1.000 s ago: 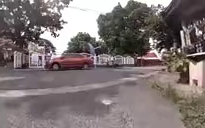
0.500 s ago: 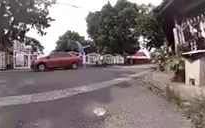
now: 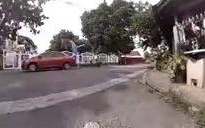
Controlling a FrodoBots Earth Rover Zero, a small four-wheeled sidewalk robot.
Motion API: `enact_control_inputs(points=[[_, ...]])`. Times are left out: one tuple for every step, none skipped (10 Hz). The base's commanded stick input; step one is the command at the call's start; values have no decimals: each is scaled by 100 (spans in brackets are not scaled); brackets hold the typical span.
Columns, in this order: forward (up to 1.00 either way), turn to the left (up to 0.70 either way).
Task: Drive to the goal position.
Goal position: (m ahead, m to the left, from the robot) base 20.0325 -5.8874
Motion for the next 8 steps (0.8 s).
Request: enact_control_inputs(points=[[70,-18],[70,0],[70,0],[70,0],[70,0],[70,0],[70,0],[70,0]])
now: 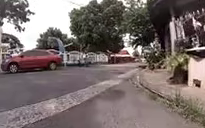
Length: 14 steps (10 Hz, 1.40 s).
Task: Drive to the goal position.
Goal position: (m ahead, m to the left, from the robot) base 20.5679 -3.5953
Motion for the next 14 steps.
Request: enact_control_inputs(points=[[70,0],[70,0],[70,0],[70,0],[70,0],[70,0],[70,-9],[70,-35],[70,-28],[70,-5],[70,0],[70,0],[70,0],[70,0]])
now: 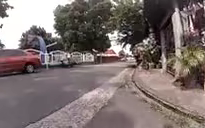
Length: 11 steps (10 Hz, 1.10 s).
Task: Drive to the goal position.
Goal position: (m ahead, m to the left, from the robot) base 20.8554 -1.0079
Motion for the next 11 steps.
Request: enact_control_inputs(points=[[70,0],[70,0],[70,0],[70,0],[70,0],[70,0],[70,0],[70,0],[70,0],[70,0],[70,0]])
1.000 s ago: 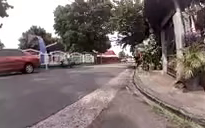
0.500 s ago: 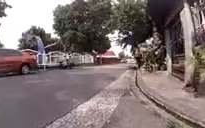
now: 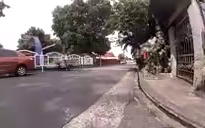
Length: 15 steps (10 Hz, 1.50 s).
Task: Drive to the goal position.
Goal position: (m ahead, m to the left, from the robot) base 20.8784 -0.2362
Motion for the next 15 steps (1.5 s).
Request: enact_control_inputs(points=[[70,0],[70,0],[70,0],[70,0],[70,0],[70,0],[70,0],[70,0],[70,-13],[70,-35],[70,-18],[70,0],[70,0],[70,0],[70,0]])
